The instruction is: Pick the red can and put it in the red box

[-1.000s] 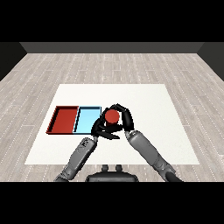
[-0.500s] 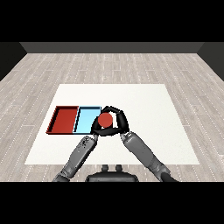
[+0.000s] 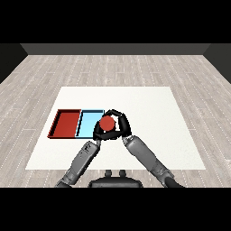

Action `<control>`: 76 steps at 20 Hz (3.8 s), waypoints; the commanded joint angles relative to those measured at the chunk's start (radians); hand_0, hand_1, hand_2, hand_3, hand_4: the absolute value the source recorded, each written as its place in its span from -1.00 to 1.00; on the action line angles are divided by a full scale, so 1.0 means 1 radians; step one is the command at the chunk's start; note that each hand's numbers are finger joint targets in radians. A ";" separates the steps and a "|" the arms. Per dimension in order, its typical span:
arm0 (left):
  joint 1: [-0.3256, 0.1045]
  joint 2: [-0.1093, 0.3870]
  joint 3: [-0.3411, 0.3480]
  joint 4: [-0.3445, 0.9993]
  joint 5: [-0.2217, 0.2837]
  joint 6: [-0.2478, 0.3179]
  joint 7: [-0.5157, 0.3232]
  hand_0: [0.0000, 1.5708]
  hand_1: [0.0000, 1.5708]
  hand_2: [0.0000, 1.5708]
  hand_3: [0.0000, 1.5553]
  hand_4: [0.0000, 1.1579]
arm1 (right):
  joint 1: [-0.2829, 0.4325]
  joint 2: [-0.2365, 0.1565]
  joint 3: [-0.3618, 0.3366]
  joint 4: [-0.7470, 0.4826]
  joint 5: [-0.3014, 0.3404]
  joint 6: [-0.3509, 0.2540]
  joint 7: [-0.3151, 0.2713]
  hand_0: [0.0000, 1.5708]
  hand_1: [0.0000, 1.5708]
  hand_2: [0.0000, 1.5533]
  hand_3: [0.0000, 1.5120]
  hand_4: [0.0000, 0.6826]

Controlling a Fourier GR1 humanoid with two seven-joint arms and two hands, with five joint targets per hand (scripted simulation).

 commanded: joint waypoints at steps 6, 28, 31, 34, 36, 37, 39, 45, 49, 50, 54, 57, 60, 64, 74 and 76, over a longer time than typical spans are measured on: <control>-0.015 -0.007 0.025 0.003 0.049 0.018 -0.112 1.00 1.00 0.96 0.87 0.66 | 0.004 0.001 0.057 0.078 -0.014 -0.081 -0.037 0.81 0.81 0.82 0.81 0.50; -0.006 0.014 0.113 -0.026 -0.075 -0.012 -0.079 1.00 1.00 1.00 0.93 0.95 | 0.092 -0.036 -0.201 -0.157 0.002 0.111 0.068 -1.00 -1.00 -1.00 -1.00 -1.00; 0.042 0.017 0.111 -0.102 -0.095 -0.001 -0.028 1.00 1.00 1.00 0.92 0.94 | 0.240 -0.099 -0.182 -0.302 -0.016 0.181 0.046 -1.00 -1.00 -1.00 -1.00 -1.00; -0.024 0.036 0.189 0.001 -0.085 -0.027 -0.072 1.00 1.00 1.00 0.90 0.94 | 0.335 -0.106 -0.213 -0.381 -0.062 0.189 -0.012 -1.00 -1.00 -1.00 -1.00 -1.00; 0.002 0.054 0.188 -0.044 -0.103 -0.016 -0.041 1.00 1.00 1.00 0.89 0.93 | 0.393 -0.147 -0.283 -0.374 -0.108 0.228 -0.064 -1.00 -1.00 -1.00 -1.00 -1.00; 0.056 0.089 0.231 0.004 -0.073 -0.055 -0.133 1.00 1.00 0.99 0.89 0.93 | 0.407 -0.130 -0.263 -0.416 -0.076 0.189 -0.027 -1.00 -1.00 -1.00 -1.00 -1.00; 0.042 0.158 0.260 -0.076 -0.103 -0.032 -0.034 1.00 1.00 1.00 0.91 0.95 | 0.467 -0.129 -0.294 -0.372 -0.106 0.206 -0.116 -1.00 -1.00 -1.00 -1.00 -1.00; 0.111 0.310 0.409 -0.007 -0.066 -0.089 -0.061 1.00 1.00 1.00 0.94 0.96 | 0.634 -0.169 -0.438 -0.376 -0.204 0.242 -0.191 -1.00 -1.00 -1.00 -1.00 -1.00; 0.020 0.366 0.500 0.291 -0.074 -0.107 -0.094 1.00 1.00 1.00 0.93 0.94 | 0.675 -0.182 -0.479 -0.346 -0.202 0.235 -0.174 -1.00 -1.00 -1.00 -1.00 -1.00; 0.020 0.380 0.507 0.309 -0.080 -0.113 -0.095 1.00 1.00 1.00 0.94 0.93 | 0.631 -0.218 -0.534 -0.302 -0.243 0.279 -0.181 -1.00 -1.00 -1.00 -1.00 -1.00; -0.085 0.413 0.580 0.601 -0.066 -0.160 -0.192 1.00 1.00 1.00 0.93 0.83 | 0.580 -0.188 -0.534 -0.163 -0.201 0.248 -0.211 -1.00 -1.00 -1.00 -1.00 -1.00; -0.180 0.400 0.601 0.813 -0.080 -0.149 -0.200 1.00 1.00 1.00 0.94 0.79 | 0.603 -0.182 -0.534 -0.180 -0.187 0.227 -0.200 -1.00 -1.00 -1.00 -1.00 -1.00; -0.246 0.440 0.600 0.955 -0.134 -0.110 -0.197 1.00 1.00 0.97 0.90 0.77 | 0.558 -0.174 -0.559 -0.055 -0.186 0.235 -0.268 -1.00 -1.00 -1.00 -1.00 -1.00; -0.292 0.397 0.531 1.119 -0.211 -0.087 -0.088 -0.96 -0.96 -0.53 -0.84 0.22 | 0.547 -0.202 -0.564 -0.079 -0.180 0.232 -0.202 -1.00 -1.00 -1.00 -1.00 -1.00; -0.344 0.410 0.522 1.335 -0.264 -0.104 -0.063 -1.00 -1.00 -1.00 -1.00 0.09 | 0.511 -0.173 -0.549 -0.048 -0.142 0.204 -0.230 -1.00 -1.00 -1.00 -1.00 -1.00; -0.368 0.409 0.554 1.350 -0.237 -0.092 -0.021 -1.00 -1.00 -1.00 -1.00 -1.00 | 0.509 -0.174 -0.557 -0.050 -0.153 0.216 -0.240 -1.00 -1.00 -1.00 -1.00 -1.00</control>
